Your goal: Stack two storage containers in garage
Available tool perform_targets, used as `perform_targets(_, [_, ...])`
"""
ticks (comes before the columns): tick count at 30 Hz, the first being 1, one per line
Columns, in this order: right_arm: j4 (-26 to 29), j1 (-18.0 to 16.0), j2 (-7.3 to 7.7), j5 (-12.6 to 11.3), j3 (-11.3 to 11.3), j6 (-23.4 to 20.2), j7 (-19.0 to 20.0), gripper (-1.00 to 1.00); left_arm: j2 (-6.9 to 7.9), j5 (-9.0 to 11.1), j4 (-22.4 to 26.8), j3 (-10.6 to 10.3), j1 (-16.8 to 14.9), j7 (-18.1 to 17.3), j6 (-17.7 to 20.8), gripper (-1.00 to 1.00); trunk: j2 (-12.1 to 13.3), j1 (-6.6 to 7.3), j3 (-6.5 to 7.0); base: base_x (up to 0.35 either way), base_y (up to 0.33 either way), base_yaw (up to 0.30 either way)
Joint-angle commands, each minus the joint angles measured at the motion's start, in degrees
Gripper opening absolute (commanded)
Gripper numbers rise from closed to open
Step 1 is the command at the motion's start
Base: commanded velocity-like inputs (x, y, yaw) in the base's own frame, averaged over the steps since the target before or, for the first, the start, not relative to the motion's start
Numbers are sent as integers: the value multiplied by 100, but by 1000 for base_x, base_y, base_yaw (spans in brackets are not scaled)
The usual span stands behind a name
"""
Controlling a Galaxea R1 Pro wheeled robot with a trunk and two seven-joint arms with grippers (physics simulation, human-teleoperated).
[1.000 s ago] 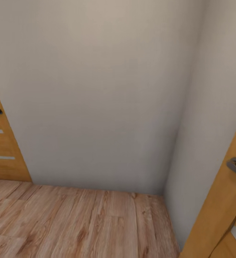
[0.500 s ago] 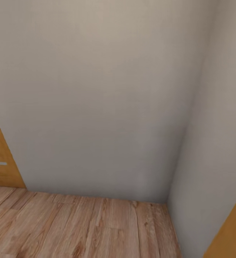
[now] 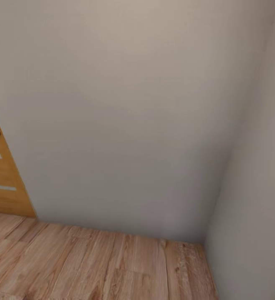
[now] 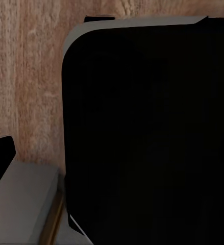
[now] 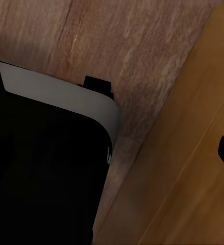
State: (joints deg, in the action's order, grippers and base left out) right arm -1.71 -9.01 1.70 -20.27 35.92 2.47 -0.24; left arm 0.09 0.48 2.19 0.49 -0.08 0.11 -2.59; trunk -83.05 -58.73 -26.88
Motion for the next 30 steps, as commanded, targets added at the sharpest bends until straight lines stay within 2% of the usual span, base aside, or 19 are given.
perform_targets(1, [-14, -5, -3, -47, 51, 26, -2, 100, 0, 5, 1, 4, -1, 1, -14, 100, -3, 0, -5, 1, 0, 267])
perform_targets(14, [-14, -5, -3, -47, 49, 26, -2, 100, 0, 3, 1, 4, -1, 7, -14, 100, -3, 0, -5, 1, 0, 269])
perform_targets(24, [-14, -5, -3, -47, 51, 26, -2, 100, 0, 5, 1, 4, -1, 0, -14, 100, -3, 0, -5, 267, 0, 269])
perform_targets(30, [-14, -5, -3, -47, 50, 26, -2, 100, 0, 4, 1, 4, -1, 1, -14, 100, -3, 0, -5, 56, 0, 269])
